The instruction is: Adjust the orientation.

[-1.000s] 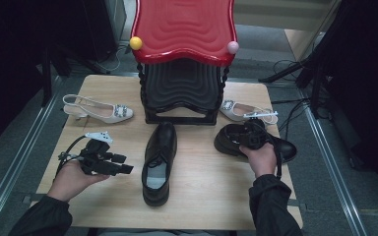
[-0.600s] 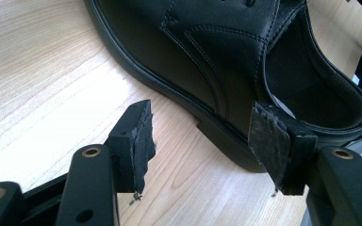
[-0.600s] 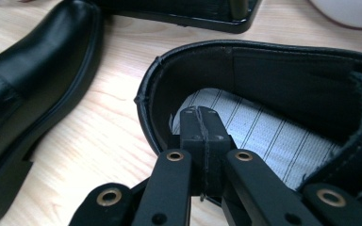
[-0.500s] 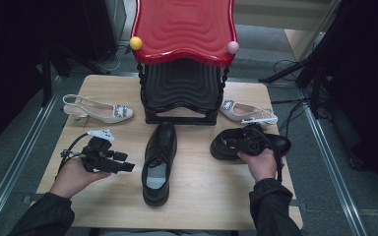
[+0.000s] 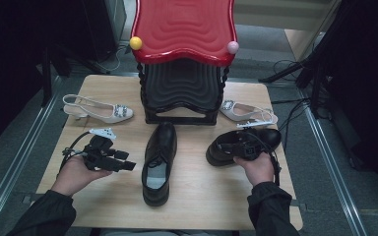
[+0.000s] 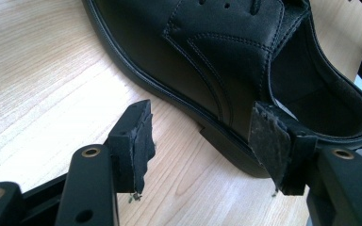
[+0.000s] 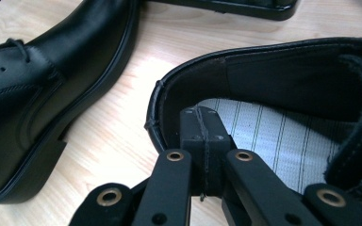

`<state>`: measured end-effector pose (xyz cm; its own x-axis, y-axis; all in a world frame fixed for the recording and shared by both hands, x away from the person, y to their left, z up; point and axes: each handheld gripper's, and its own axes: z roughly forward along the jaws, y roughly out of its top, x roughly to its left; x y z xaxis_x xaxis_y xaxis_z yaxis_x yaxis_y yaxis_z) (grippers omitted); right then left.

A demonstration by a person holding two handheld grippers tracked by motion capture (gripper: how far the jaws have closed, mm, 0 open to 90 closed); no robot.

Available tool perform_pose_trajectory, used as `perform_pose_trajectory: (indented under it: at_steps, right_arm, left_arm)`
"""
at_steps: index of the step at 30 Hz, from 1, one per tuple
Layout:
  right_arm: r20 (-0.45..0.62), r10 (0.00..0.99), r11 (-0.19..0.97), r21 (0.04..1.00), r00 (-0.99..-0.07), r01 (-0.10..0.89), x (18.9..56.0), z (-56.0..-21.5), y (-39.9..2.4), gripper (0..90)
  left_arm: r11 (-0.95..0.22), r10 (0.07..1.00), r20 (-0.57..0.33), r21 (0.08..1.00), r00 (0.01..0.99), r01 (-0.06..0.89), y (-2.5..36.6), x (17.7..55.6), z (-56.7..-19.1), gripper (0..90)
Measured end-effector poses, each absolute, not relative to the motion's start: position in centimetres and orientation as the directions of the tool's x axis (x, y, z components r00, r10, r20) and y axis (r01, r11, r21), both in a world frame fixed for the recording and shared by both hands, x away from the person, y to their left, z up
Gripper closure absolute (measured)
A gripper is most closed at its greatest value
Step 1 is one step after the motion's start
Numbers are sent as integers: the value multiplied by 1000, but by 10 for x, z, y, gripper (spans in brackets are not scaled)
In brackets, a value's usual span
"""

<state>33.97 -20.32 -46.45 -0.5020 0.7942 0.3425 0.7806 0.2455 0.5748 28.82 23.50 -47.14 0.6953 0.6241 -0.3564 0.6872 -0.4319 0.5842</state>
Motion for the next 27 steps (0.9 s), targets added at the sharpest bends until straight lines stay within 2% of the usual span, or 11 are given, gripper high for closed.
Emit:
perform_pose_trajectory:
  at_steps: [27]
  right_arm:
    - [373,704,343,566,-604,750,303,-467,-170,900]
  left_arm:
    - [-426,627,-349,595,697,681,238,289,-469,400]
